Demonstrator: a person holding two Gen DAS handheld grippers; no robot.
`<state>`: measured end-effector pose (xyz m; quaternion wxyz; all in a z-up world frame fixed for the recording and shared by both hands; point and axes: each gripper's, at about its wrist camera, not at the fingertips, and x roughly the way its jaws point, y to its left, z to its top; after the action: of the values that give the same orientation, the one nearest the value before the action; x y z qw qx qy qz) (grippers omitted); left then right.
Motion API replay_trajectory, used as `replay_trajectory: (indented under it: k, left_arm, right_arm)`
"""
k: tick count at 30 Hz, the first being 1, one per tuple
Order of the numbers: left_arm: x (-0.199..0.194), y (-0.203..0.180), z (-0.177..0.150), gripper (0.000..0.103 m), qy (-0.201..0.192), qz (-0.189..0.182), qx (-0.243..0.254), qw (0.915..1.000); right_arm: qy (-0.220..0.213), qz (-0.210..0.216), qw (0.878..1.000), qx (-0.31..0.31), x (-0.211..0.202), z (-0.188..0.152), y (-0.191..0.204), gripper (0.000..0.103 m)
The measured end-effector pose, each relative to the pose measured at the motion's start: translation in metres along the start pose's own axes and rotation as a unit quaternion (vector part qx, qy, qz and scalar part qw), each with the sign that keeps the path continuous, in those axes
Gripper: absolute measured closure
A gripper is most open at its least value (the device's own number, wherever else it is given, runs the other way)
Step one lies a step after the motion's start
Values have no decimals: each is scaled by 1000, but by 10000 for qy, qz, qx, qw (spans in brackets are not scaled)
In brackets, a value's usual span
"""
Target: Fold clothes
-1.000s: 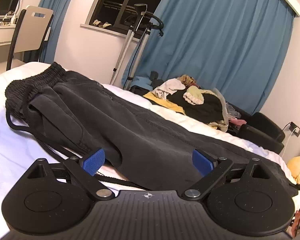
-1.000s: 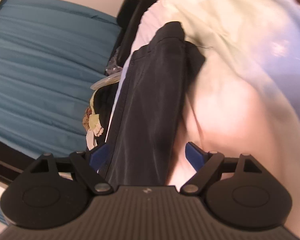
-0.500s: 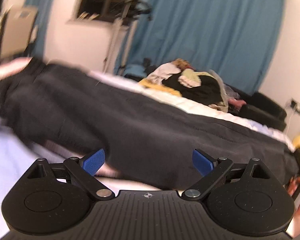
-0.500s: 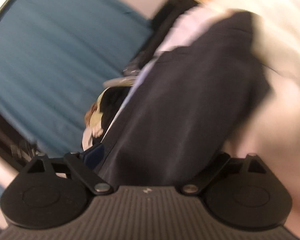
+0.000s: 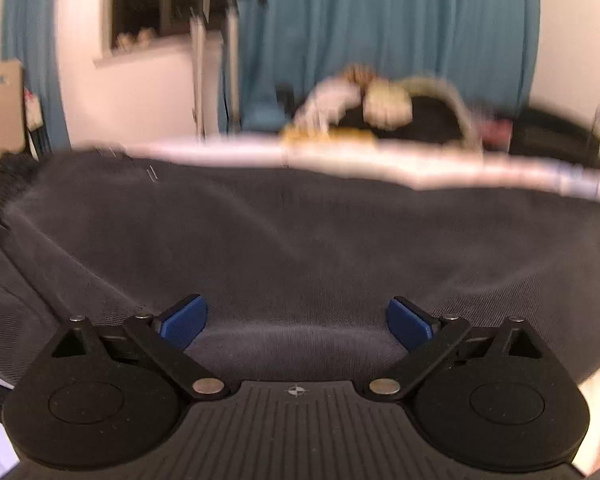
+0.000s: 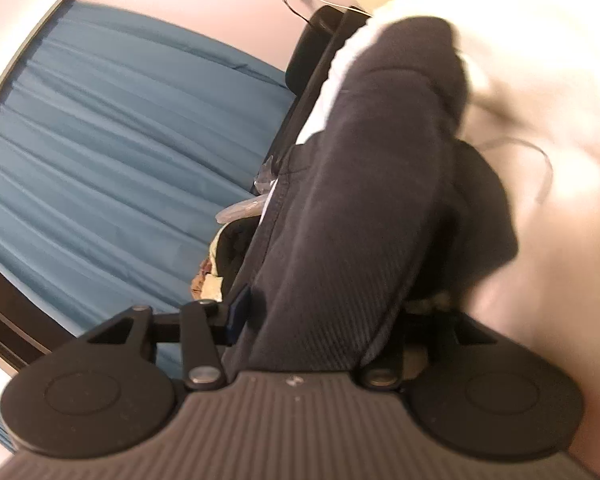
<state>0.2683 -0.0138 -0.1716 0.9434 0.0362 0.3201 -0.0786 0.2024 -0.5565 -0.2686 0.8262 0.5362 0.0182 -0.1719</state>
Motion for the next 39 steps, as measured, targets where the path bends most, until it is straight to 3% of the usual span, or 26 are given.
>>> replay_trajectory:
  k: [4, 8, 11, 14, 16, 19, 21, 24, 26, 27, 28, 29, 32, 34, 37, 39]
  left_arm:
    - [3, 5, 0, 0, 22, -129, -65, 9999]
    - [0, 0, 1, 0, -26, -22, 84, 10000]
    - [-12, 8, 8, 0, -118, -338, -251, 9990]
    - [-35, 28, 21, 0, -527, -929, -1040, 9888]
    - [-56, 40, 30, 0, -960, -1062, -1301, 9811]
    - [-84, 55, 37, 0, -1577, -1053, -1525, 9699]
    - [-98, 70, 38, 0, -1887, -1330, -1825, 9557]
    - [-105, 92, 34, 0, -1984, -1744, -2451, 9328]
    - [-103, 101, 31, 0, -1983, -1690, -2675, 9277]
    - [-102, 103, 30, 0, -1976, -1645, -2727, 9271]
    - [-101, 105, 29, 0, -1957, -1610, -2754, 9273]
    - [-99, 105, 29, 0, -1930, -1582, -2763, 9281]
    - [-94, 101, 30, 0, -1842, -1619, -2679, 9317]
    - [-94, 94, 29, 0, -1763, -1698, -2510, 9365]
    - [-92, 78, 28, 0, -1672, -1698, -2064, 9490]
    - [-92, 65, 27, 0, -1645, -1618, -1708, 9579]
  right_arm:
    - [51, -347, 9939, -1048, 7, -2, 36, 84]
    - [20, -88, 9814, -1919, -1, 0, 89, 88]
    - [125, 329, 9659, -2564, -9, -10, 140, 89]
    - [293, 790, 9443, -3181, -17, -43, 189, 89]
    - [439, 1125, 9264, -3568, -23, -78, 220, 89]
    - [705, 1608, 8926, -4153, -33, -136, 263, 89]
    - [1068, 1751, 8581, -4708, -40, -198, 273, 89]
    - [1788, 1624, 8013, -5473, -38, -287, 268, 87]
    - [2168, 1478, 7617, -5925, -33, -336, 260, 78]
    - [2137, 1455, 7480, -6112, -34, -348, 255, 76]
    - [2106, 1432, 7340, -6296, -36, -360, 250, 70]
    - [2131, 1494, 7276, -6348, -39, -363, 249, 59]
    - [2544, 1729, 7245, -6168, -37, -344, 260, 46]
    - [2691, 1720, 7294, -6050, -69, -325, 252, 42]
    - [2899, 1648, 7551, -5644, -106, -298, 247, 38]
    - [2827, 1595, 7849, -5277, -129, -277, 242, 36]
